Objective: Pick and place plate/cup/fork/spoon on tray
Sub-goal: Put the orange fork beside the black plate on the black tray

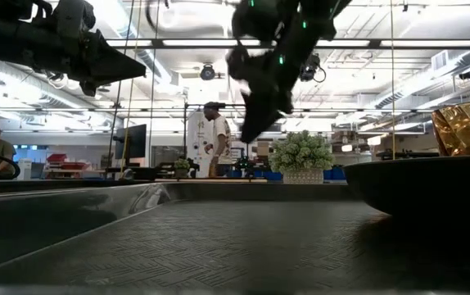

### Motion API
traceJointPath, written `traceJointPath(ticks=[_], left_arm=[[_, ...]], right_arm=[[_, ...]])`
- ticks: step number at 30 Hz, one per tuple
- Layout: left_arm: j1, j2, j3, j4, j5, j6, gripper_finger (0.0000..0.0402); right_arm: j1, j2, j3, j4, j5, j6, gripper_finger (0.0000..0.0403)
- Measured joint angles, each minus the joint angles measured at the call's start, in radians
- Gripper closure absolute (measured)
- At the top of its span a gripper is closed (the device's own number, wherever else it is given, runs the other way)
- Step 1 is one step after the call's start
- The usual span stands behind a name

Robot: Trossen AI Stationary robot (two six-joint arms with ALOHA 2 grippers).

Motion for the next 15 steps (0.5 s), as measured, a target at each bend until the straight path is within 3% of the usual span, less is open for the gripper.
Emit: traceJointPath(ticks=[4,15], left_arm=[[0.000,0.000,0.000,0.020,-0.033,0.022,0.0359],[0.000,0.000,0.000,0.050,-0.125,0.176,0.0359]], right_arm=[[-0.053,0.003,-0.020,-0.001,0.079,0.120,0.0282],[-0.170,0.003,-0.020,0.075,0.038,0.193,0.0282]])
